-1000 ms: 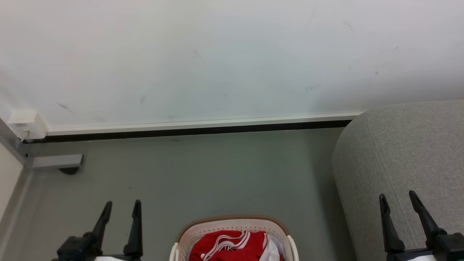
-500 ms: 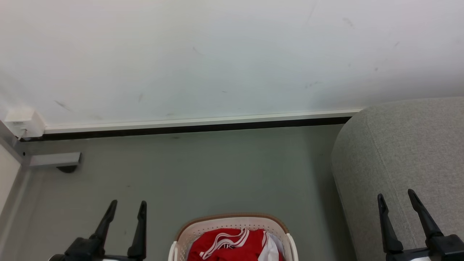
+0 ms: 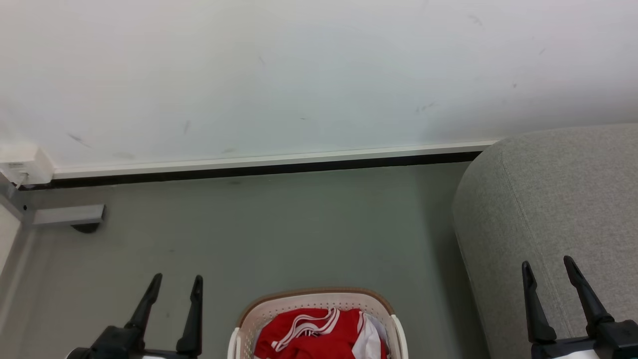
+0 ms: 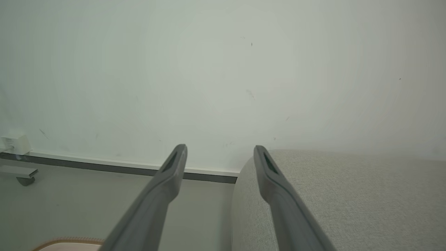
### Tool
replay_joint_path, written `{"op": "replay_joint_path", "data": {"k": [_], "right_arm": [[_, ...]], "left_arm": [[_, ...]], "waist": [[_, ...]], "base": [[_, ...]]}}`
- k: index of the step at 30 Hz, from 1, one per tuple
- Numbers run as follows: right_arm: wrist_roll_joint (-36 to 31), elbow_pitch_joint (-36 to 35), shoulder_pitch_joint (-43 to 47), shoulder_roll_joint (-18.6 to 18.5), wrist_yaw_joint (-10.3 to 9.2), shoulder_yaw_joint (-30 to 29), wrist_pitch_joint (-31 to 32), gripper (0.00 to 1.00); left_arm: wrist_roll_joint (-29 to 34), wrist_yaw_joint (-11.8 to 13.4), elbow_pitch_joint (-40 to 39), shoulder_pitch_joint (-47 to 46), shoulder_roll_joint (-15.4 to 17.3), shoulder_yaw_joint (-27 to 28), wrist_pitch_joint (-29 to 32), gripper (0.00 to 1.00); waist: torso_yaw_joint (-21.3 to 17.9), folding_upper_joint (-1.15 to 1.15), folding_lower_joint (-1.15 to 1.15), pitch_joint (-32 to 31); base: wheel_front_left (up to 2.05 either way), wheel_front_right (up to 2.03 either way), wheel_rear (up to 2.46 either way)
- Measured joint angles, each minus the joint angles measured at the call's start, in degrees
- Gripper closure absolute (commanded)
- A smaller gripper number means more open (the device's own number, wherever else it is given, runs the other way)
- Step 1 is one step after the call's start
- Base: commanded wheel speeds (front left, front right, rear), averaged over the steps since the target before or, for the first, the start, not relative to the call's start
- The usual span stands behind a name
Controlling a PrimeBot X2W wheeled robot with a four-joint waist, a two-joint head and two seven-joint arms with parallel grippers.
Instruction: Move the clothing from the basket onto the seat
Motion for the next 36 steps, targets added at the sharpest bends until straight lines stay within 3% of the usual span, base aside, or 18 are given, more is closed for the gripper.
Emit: {"op": "replay_joint_path", "data": {"k": [11,20,28,32,36], "right_arm": [[0.98,-1.65,-2.97,0.15,0.0,-0.21,0.0,0.0],[1.23,-3.57,-7.76,0.44,0.0,-0.22,-0.01,0.0],[1.78,-5.71,-12.82,0.6,-0.01,1.19,-0.01,0.0],[2.98,-7.16,-14.63,0.6,0.0,1.33,-0.01,0.0],[4.19,-8.82,-16.42,0.59,-0.01,1.6,-0.02,0.0]], "left_arm": [[0.05,-1.02,0.45,-3.33,-0.25,-1.13,0.0,0.0],[0.55,-2.04,10.4,-13.55,0.88,-12.39,0.12,0.0],[-1.63,-2.16,24.53,-24.75,2.38,-26.27,10.55,0.0],[-2.35,-2.25,31.75,-29.56,2.98,-28.51,17.33,0.0],[-1.14,-1.38,37.45,-34.89,4.41,-29.15,19.59,0.0]], "waist": [[-1.32,0.0,0.0,4.5],[-2.55,0.0,0.01,13.26],[-5.24,0.0,0.01,21.85],[-7.02,0.0,0.01,26.4],[-8.81,0.0,0.01,31.46]], "base": [[0.0,0.0,0.0],[0.0,0.0,0.0],[0.0,0.0,0.0],[0.0,0.0,0.0],[0.0,0.0,0.0]]}}
